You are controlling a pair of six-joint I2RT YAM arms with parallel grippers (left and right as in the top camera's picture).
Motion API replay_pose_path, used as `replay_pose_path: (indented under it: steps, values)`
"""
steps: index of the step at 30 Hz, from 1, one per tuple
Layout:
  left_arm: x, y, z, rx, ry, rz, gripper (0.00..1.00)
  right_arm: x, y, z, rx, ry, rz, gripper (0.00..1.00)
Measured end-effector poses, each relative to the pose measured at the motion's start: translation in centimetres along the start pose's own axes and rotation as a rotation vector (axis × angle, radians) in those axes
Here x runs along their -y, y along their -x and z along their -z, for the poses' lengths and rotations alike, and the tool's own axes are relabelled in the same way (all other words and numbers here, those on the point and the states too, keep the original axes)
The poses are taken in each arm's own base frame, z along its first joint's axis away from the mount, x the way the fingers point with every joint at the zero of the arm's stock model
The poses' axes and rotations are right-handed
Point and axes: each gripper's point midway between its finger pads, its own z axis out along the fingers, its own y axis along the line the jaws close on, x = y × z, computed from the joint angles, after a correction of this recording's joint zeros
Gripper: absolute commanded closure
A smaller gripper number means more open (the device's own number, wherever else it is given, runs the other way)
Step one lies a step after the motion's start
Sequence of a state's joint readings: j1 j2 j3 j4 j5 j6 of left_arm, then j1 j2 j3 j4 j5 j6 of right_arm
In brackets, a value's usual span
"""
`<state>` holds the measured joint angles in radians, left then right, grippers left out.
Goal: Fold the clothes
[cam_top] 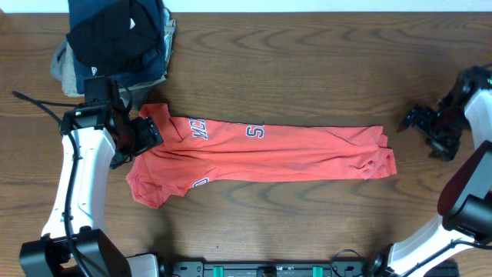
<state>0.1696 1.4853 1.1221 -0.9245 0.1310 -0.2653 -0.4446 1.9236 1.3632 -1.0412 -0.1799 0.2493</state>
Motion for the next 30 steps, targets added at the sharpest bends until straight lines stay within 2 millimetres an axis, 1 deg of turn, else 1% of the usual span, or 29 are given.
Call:
replay_pose_path:
  steps: [3,6,11,13,14,15,16,17,19,20,21,22,23,26,27,30]
  values:
    - [0.0,0.0,0.0,0.0,0.0,0.0,0.13,-0.6,-0.9,-1.8,-0.023,0.089,0.04,0.01]
    - [0.0,-0.1,0.0,-0.005,0.002,0.0,0.13,-1.3,-2.4,-3.4,-0.054,0.159,0.07,0.01]
    - [-0.1,-0.2,0.0,-0.007,0.003,0.001,0.12,-2.5,-3.1,-3.4,-0.052,0.238,0.107,0.01]
    - [-0.1,-0.2,0.0,-0.007,0.003,0.001,0.13,-2.7,-3.6,-3.4,-0.062,0.259,0.114,0.03]
    - [-0.1,-0.2,0.0,-0.007,0.003,0.001,0.13,-2.9,-4.0,-3.5,-0.069,0.269,0.117,0.07]
    - [-0.1,-0.2,0.0,-0.007,0.002,0.001,0.13,-3.0,-4.4,-3.5,-0.078,0.277,0.123,0.16]
    - [-0.1,-0.2,0.0,-0.007,0.003,0.001,0.12,-3.2,-4.9,-3.7,-0.095,0.284,0.127,0.27]
    - [-0.1,-0.2,0.0,-0.007,0.003,0.001,0.13,-3.3,-5.5,-3.9,-0.113,0.288,0.129,0.35]
    - [-0.1,-0.2,0.0,-0.007,0.003,0.001,0.13,-3.4,-6.6,-4.3,-0.148,0.288,0.132,0.47]
    - [-0.1,-0.2,0.0,-0.007,0.003,0.001,0.13,-3.5,-7.2,-4.5,-0.169,0.29,0.133,0.51]
    - [-0.1,-0.2,0.0,-0.007,0.003,0.001,0.13,-3.5,-7.7,-4.7,-0.188,0.29,0.125,0.6]
    - [-0.1,-0.2,0.0,-0.007,0.002,0.001,0.13,-3.5,-7.8,-4.7,-0.193,0.289,0.126,0.69]
    - [-0.1,-0.2,0.0,-0.007,0.002,0.001,0.13,-3.4,-7.9,-4.8,-0.195,0.287,0.127,0.74]
    - [-0.1,-0.2,0.0,-0.007,0.003,0.001,0.13,-3.2,-8.2,-5.3,-0.213,0.282,0.112,0.97]
    - [-0.1,-0.2,0.0,-0.007,0.003,0.001,0.13,-3.2,-8.2,-5.3,-0.218,0.282,0.105,0.99]
    - [-0.1,-0.2,0.0,-0.007,0.003,0.001,0.12,-3.2,-8.3,-5.3,-0.222,0.282,0.092,0.99]
